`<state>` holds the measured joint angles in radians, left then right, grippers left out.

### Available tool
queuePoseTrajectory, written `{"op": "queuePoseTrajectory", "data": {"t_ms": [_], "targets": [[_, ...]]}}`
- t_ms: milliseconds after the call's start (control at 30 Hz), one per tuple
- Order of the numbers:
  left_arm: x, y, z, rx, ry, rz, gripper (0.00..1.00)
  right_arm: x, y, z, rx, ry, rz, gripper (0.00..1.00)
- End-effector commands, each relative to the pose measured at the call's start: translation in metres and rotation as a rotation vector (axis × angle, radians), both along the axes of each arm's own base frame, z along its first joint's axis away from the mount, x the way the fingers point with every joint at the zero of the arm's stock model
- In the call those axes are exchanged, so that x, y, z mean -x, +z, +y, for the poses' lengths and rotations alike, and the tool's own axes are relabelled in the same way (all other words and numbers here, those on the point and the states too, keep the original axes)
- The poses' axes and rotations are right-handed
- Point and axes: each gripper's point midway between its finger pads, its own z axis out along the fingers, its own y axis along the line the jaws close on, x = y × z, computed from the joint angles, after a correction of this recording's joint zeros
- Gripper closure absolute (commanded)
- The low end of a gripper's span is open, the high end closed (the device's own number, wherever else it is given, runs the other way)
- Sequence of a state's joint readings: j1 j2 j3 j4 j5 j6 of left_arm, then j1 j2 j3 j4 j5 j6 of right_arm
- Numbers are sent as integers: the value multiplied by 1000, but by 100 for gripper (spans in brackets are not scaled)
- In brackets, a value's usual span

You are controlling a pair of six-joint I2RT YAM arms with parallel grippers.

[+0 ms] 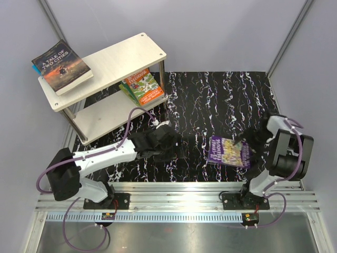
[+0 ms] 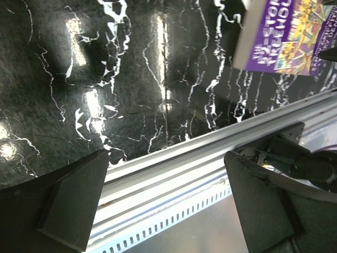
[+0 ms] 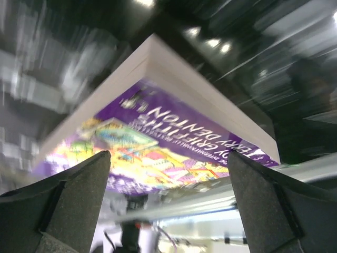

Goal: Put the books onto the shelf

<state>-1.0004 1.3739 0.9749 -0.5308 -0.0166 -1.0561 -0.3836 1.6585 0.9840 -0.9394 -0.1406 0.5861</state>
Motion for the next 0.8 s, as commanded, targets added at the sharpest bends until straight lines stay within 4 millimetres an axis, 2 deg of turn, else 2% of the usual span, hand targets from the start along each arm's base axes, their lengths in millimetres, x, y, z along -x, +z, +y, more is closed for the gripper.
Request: {"op": "queuePoseTrajectory", "data": {"t_ms": [0,67,100,167,200,267,300,367,400,467,500,533,567,600,633,700,733,767], "targets": [[-8,2,-5,1,25,-14,1,-25,0,82,-228,-9,-141,0],[-8,-3,-7,-2,25,-2,1,-35,9,111,-300,14,-216,2],[-7,-6,-7,-7,25,5,1,-34,20,142,-403,29,-229,3],[-5,-12,-8,-10,22,17,1,-41,45,163,-450,86,-297,3],[-2,-17,-8,-18,18,25,1,-51,68,167,-452,125,-355,3],[3,-20,-11,-13,8,33,1,-51,90,166,-441,149,-370,3],[6,-25,-12,-19,2,43,1,-69,114,160,-389,200,-457,2],[12,-29,-21,-12,-15,56,1,-77,131,153,-329,274,-493,1],[19,-36,-29,-24,-35,66,1,-95,141,146,-273,291,-526,1],[29,-32,-46,4,-67,100,1,-106,140,136,-205,367,-526,1],[37,-35,-55,6,-91,114,1,-121,145,127,-144,386,-541,0],[40,-43,-64,7,-104,132,1,-126,124,120,-131,394,-470,0],[42,-40,-76,27,-110,144,1,-132,115,114,-111,426,-457,1],[47,-42,-82,29,-126,152,1,-139,96,109,-112,428,-411,1],[47,-54,-88,15,-125,171,1,-143,86,107,-116,431,-398,3],[49,-56,-96,20,-133,194,1,-142,65,102,-145,429,-354,5],[49,-61,-97,13,-135,200,1,-141,49,102,-159,429,-323,5],[49,-69,-97,-6,-137,207,1,-139,41,102,-165,434,-309,6]]}}
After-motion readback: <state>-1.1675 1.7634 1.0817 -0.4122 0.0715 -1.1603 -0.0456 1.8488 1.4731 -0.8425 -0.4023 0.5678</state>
